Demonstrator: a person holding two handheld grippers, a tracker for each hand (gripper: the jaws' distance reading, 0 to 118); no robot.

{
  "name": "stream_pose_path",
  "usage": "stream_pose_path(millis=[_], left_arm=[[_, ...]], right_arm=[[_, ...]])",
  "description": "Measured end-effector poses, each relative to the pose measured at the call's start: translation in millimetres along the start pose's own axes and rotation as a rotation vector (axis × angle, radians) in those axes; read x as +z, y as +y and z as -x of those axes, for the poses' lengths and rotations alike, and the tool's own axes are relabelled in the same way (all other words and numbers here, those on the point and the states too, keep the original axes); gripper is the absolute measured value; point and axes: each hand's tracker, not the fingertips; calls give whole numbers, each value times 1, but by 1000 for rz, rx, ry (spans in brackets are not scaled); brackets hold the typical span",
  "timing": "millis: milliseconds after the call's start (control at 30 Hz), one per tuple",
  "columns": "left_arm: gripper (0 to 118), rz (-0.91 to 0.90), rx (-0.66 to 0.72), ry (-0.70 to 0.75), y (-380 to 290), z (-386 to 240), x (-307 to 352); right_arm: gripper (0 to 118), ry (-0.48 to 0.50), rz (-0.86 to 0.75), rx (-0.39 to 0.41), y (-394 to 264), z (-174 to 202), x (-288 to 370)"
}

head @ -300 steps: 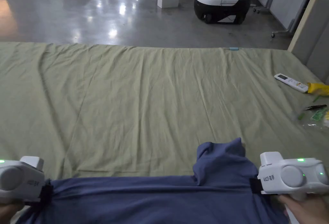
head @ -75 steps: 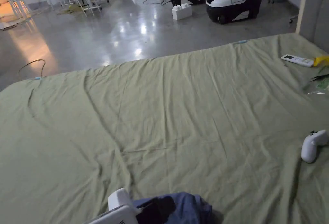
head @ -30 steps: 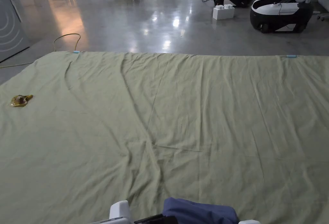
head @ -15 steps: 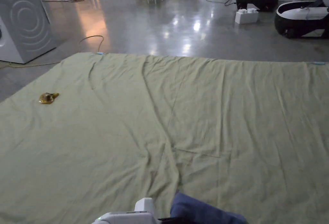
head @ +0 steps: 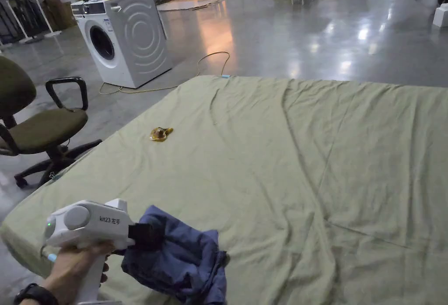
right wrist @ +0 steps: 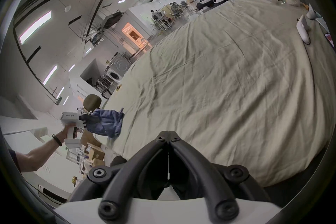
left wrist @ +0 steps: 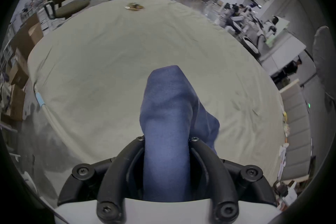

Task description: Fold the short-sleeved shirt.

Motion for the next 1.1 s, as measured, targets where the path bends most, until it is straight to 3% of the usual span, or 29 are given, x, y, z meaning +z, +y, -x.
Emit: stream_pose_path(millis=[67, 167, 200, 300, 433, 467, 533, 567, 667, 700, 767, 933, 1033, 1100], left_arm=[[38, -6, 39, 15, -12, -16, -12], [80, -66, 3, 224, -12, -27, -8], [82, -91, -16, 211, -13, -30, -1], [82, -210, -168, 215, -17, -49, 45], [81, -320, -441, 118, -58, -119, 133], [81, -284, -516, 39, -74, -138, 149], [81, -405, -594, 12, -107, -178, 190], [81, -425, -625, -31, -101, -156, 183], [81, -567, -501, -164, -127, -189, 220], [81, -511, -446, -257, -141, -211, 228], [81, -659, -451, -349, -162, -226, 242], [81, -883, -391, -250, -203, -273, 252], [80, -879, -513, -294, -219, -288, 257], [76, -1044, -490, -165, -235, -296, 261]], right_arm=[[0, -27, 20, 13, 1, -3, -2], [0, -47, 15, 46, 3, -1, 7], [0, -46, 10, 50, 4, -1, 11], [0, -57, -22, 48, 8, -5, 28], [0, -31, -119, -30, 26, -3, 57], [0, -45, -153, -12, 32, 0, 66], [0, -66, -220, 51, 43, 8, 84], [0, -79, -250, 82, 48, 14, 94], [0, -91, -327, 148, 62, 32, 118], [0, -97, -353, 168, 67, 38, 126], [0, -117, -412, 222, 74, 50, 138], [0, -191, -544, 378, 86, 79, 156], [0, -229, -610, 431, 87, 88, 165], [0, -257, -675, 464, 88, 90, 169]])
